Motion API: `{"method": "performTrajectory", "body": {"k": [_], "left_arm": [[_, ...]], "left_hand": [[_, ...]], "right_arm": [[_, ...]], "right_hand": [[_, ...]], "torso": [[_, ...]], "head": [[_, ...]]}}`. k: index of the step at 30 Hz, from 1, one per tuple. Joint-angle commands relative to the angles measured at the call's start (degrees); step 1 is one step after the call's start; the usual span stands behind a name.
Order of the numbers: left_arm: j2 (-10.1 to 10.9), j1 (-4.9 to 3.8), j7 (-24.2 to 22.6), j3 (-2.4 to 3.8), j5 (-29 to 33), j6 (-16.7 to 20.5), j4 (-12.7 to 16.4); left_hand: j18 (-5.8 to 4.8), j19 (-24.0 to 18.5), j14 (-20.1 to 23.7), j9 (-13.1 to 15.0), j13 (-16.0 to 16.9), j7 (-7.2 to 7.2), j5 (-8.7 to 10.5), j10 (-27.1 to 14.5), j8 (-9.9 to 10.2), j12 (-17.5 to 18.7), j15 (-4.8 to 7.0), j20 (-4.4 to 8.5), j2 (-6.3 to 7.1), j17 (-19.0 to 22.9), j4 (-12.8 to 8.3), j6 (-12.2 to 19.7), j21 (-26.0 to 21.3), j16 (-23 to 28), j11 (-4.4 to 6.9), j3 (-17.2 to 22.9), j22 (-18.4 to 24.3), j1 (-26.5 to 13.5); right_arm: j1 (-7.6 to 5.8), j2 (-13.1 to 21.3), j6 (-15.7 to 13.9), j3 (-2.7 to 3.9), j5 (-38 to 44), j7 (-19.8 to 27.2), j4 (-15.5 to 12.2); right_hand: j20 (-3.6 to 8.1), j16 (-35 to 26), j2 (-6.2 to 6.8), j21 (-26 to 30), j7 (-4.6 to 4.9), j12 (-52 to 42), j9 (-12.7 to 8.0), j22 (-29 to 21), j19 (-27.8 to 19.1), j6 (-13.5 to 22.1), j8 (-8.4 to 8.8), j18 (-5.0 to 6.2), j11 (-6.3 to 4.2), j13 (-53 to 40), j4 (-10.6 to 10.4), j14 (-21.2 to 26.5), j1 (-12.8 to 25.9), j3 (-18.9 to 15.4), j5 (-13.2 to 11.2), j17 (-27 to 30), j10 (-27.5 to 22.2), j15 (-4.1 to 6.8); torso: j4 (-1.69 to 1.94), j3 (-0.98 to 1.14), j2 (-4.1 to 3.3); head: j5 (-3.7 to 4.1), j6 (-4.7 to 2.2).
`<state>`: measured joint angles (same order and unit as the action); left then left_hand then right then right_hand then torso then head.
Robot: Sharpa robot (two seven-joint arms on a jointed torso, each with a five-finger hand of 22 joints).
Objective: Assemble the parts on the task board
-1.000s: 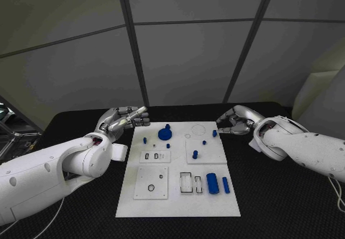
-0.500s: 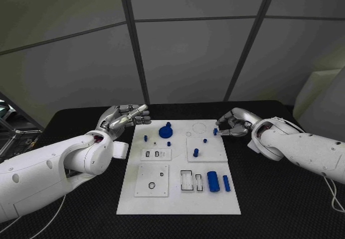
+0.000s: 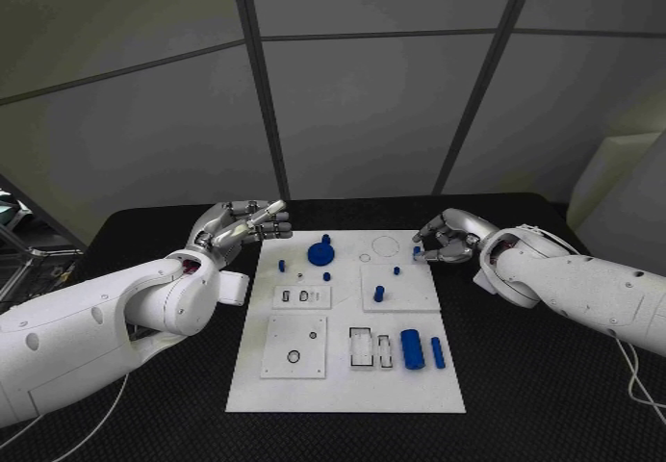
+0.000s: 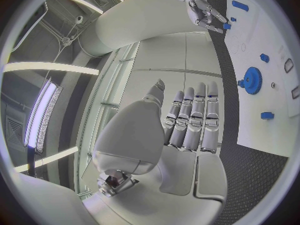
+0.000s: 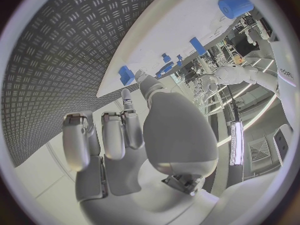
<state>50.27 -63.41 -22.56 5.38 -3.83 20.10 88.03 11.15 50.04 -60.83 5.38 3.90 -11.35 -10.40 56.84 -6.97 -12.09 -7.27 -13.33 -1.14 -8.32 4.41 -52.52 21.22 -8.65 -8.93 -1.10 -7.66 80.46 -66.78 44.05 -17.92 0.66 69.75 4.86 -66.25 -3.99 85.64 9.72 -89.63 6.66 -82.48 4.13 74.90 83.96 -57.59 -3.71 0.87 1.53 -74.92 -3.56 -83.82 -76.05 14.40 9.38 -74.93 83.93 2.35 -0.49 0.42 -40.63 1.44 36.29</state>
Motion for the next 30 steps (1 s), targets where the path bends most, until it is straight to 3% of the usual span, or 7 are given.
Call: {"method": "performTrajectory", "body": {"k": [1,17,30], "left_arm": [[-0.1,-0.07,-0.2,0.06,-0.3,-0.7,0.0],[0.0,-0.07,-0.2,0.06,-0.5,-0.7,-0.1],[0.0,-0.07,-0.2,0.06,-0.5,-0.6,-0.2]], "left_hand": [[-0.78,-0.1,0.3,0.0,-0.1,-0.5,-0.19,-0.1,0.3,0.3,-0.06,-0.05,-0.43,-0.1,-0.3,0.0,-0.2,0.3,-0.42,0.1,0.1,0.1],[-0.78,-0.1,0.3,0.0,-0.1,-0.5,-0.19,-0.1,0.3,0.3,-0.06,-0.05,-0.43,-0.1,-0.3,0.0,-0.2,0.3,-0.42,0.1,0.1,0.1],[-0.78,-0.1,0.3,0.0,-0.1,-0.5,-0.19,-0.1,0.3,0.3,-0.06,-0.05,-0.43,-0.1,-0.3,0.0,-0.2,0.3,-0.42,0.1,0.1,0.1]], "right_arm": [[-0.03,-0.2,1.5,0.03,0.8,-0.2,0.3],[0.23,-0.9,2.7,0.03,1.4,-1.0,1.5],[0.28,-1.5,1.8,0.03,2.2,-1.9,1.8]], "right_hand": [[-0.1,-0.2,-0.79,-0.4,-0.11,-0.4,0.1,15.1,6.0,-0.6,-0.34,-0.87,0.24,-7.9,0.3,-4.1,0.1,0.2,-0.2,-5.4,2.1,0.01],[-0.01,0.0,-1.91,-0.4,-0.39,-1.0,0.3,15.1,6.0,-2.3,-0.67,-0.87,0.01,-8.5,1.0,-4.2,0.4,0.8,-0.1,-5.9,2.5,0.17],[0.11,0.3,-2.55,-0.4,-0.57,-1.6,0.4,15.1,6.0,-3.2,-0.71,-0.87,-0.14,-9.1,1.0,-4.3,1.2,1.0,-0.1,-6.4,2.8,0.3]], "torso": [[-0.04,0.02,0.0],[-0.07,0.08,-0.01],[-0.06,0.1,0.02]], "head": [[0.11,0.1],[0.02,0.28],[0.04,0.38]]}}
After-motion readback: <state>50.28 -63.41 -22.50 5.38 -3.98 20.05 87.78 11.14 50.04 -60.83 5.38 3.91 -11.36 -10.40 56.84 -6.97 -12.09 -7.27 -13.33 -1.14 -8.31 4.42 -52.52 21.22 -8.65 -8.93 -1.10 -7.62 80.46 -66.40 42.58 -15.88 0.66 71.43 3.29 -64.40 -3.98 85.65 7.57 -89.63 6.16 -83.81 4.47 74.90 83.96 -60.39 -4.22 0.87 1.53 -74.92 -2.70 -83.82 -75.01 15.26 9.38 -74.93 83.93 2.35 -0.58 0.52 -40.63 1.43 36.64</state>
